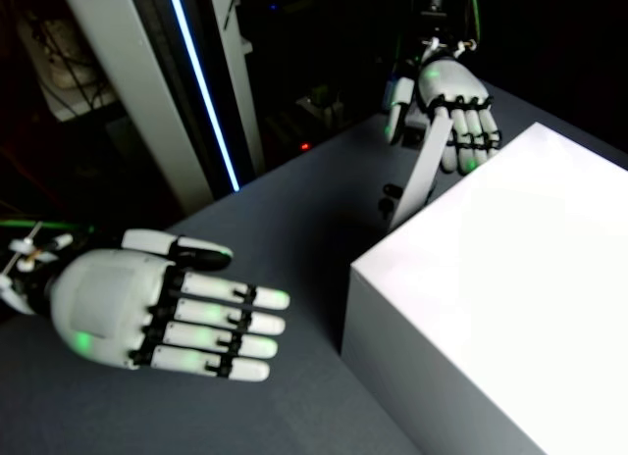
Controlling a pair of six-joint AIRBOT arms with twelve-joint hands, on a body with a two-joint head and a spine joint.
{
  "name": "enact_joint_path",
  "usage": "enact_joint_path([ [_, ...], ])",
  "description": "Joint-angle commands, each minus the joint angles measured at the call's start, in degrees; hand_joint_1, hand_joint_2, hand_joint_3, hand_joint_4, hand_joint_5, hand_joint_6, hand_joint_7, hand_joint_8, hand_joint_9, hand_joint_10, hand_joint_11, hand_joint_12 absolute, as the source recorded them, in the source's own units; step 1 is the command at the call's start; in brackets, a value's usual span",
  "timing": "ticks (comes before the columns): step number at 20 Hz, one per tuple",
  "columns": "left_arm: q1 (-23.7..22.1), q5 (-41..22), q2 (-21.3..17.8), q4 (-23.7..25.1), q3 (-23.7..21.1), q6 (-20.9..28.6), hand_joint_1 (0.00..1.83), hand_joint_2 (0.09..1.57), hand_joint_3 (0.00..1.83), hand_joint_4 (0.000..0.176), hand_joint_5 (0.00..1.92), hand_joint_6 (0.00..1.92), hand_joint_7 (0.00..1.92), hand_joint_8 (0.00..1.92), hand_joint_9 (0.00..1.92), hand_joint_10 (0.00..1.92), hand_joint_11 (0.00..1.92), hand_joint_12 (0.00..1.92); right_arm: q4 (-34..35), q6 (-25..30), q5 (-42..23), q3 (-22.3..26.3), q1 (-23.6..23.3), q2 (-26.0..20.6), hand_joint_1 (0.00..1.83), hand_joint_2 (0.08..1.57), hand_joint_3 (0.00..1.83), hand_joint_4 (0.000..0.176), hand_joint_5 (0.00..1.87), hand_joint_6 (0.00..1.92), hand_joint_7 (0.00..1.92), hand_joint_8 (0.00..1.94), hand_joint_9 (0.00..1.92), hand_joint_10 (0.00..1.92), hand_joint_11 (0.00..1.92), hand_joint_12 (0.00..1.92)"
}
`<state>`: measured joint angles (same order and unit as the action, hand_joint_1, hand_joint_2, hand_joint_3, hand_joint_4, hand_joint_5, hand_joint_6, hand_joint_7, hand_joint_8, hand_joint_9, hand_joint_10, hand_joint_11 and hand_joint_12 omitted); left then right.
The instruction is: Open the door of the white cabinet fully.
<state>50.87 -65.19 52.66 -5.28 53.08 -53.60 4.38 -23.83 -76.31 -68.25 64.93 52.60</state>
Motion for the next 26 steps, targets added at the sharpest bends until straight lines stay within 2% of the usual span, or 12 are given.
enact_joint_path([
  [1,-0.72,-7.61,0.04,1.07,-0.26,0.70,0.00,1.39,0.00,0.000,0.04,0.00,0.10,0.00,0.14,0.00,0.00,0.56,1.60,0.70,-6.90,-0.46,-0.54,0.00,0.36,1.39,0.00,0.000,0.27,0.00,0.28,0.00,0.23,0.01,0.17,0.06],
  [3,-0.61,-7.90,0.02,1.45,-0.36,1.01,0.00,1.41,0.00,0.000,0.04,0.00,0.06,0.00,0.10,0.00,0.00,0.48,1.60,0.74,-6.90,-0.49,-0.54,0.08,0.36,1.39,0.00,0.000,0.27,0.00,0.28,0.00,0.22,0.00,0.16,0.05],
  [7,-0.49,-7.86,-0.09,2.53,-0.72,1.36,0.00,1.44,0.00,0.000,0.05,0.00,0.08,0.00,0.11,0.00,0.00,0.58,1.59,0.74,-6.90,-0.59,-0.54,0.18,0.39,1.40,0.00,0.000,0.29,0.01,0.30,0.01,0.24,0.01,0.18,0.05],
  [9,-0.50,-7.77,-0.09,2.83,-0.75,1.45,0.00,1.44,0.00,0.000,0.04,0.00,0.07,0.00,0.10,0.00,0.00,0.51,1.59,0.79,-6.90,-0.67,-0.54,0.22,0.36,1.39,0.00,0.000,0.28,0.00,0.30,0.00,0.24,0.00,0.18,0.05],
  [11,-0.66,-7.67,-0.05,3.20,-0.76,1.59,0.00,1.45,0.00,0.000,0.07,0.01,0.09,0.01,0.12,0.01,0.00,0.53,1.59,0.84,-6.90,-0.76,-0.54,0.27,0.34,1.38,0.00,0.000,0.29,0.00,0.30,0.00,0.24,0.00,0.17,0.05],
  [12,-0.82,-7.51,-0.03,3.54,-0.76,1.69,0.00,1.45,0.00,0.000,0.06,0.00,0.07,0.01,0.10,0.01,0.00,0.45,1.59,0.85,-6.90,-0.79,-0.54,0.30,0.34,1.39,0.00,0.000,0.28,0.00,0.29,0.00,0.24,0.00,0.18,0.05],
  [15,-1.45,-6.40,0.18,4.97,-0.72,2.22,0.00,1.46,0.00,0.000,0.06,0.00,0.07,0.01,0.10,0.00,0.00,0.48,1.59,0.85,-6.90,-0.86,-0.54,0.35,0.34,1.39,0.00,0.000,0.28,0.00,0.29,0.00,0.26,0.01,0.20,0.06],
  [17,-2.03,-5.24,0.49,6.04,-0.52,2.46,0.00,1.48,0.01,0.000,0.06,0.00,0.08,0.00,0.07,0.01,0.00,0.31,1.59,0.93,-6.90,-0.88,-0.54,0.37,0.36,1.38,0.00,0.000,0.28,0.00,0.29,0.00,0.25,0.00,0.20,0.05],
  [21,-3.48,-3.42,1.07,7.78,0.02,2.85,0.01,1.48,0.00,0.000,0.07,0.00,0.07,0.00,0.09,0.00,0.00,0.38,1.59,1.07,-6.90,-0.88,-0.54,0.41,0.36,1.39,0.00,0.000,0.29,0.00,0.30,0.00,0.25,0.00,0.20,0.05],
  [26,-5.40,-0.83,1.94,10.63,0.64,4.12,0.15,1.47,0.00,0.000,0.13,0.01,0.15,0.01,0.16,0.01,0.00,0.43,1.59,1.36,-6.90,-0.88,-0.54,0.41,0.34,1.39,0.00,0.000,0.29,0.00,0.30,0.00,0.26,0.00,0.20,0.05],
])
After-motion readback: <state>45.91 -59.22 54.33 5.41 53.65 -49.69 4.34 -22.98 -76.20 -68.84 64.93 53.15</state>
